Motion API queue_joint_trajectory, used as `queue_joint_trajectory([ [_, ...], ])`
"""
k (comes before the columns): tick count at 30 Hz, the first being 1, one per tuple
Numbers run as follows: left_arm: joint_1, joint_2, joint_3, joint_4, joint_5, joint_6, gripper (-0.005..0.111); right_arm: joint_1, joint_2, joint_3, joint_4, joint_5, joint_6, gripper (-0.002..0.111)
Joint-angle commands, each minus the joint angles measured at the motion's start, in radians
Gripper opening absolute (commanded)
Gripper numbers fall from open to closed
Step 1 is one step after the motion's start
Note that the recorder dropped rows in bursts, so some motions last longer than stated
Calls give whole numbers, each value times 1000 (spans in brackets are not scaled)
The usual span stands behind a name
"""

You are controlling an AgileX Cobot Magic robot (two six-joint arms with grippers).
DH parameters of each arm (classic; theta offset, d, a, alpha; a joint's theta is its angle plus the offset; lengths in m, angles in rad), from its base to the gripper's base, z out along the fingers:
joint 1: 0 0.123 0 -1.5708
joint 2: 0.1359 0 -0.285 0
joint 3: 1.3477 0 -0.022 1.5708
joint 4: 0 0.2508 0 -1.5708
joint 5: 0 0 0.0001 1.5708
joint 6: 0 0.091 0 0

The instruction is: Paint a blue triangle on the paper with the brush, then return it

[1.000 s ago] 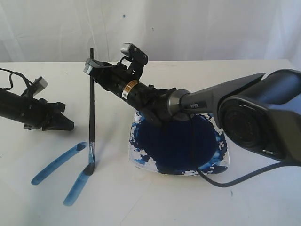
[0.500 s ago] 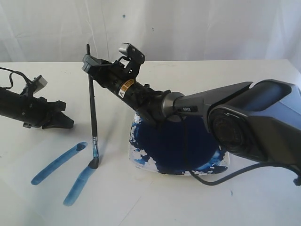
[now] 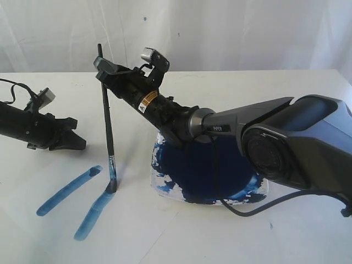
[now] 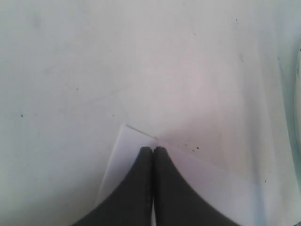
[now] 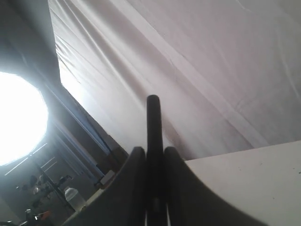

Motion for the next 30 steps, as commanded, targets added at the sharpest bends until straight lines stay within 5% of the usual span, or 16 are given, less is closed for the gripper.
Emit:
queue_joint_trajectory([
  [1, 1, 6, 1, 19, -62, 0, 0, 2, 0, -3, -18, -70, 10, 0],
  [30, 1, 6, 1, 19, -62, 1, 0, -2, -3, -3, -48, -185, 79, 0],
])
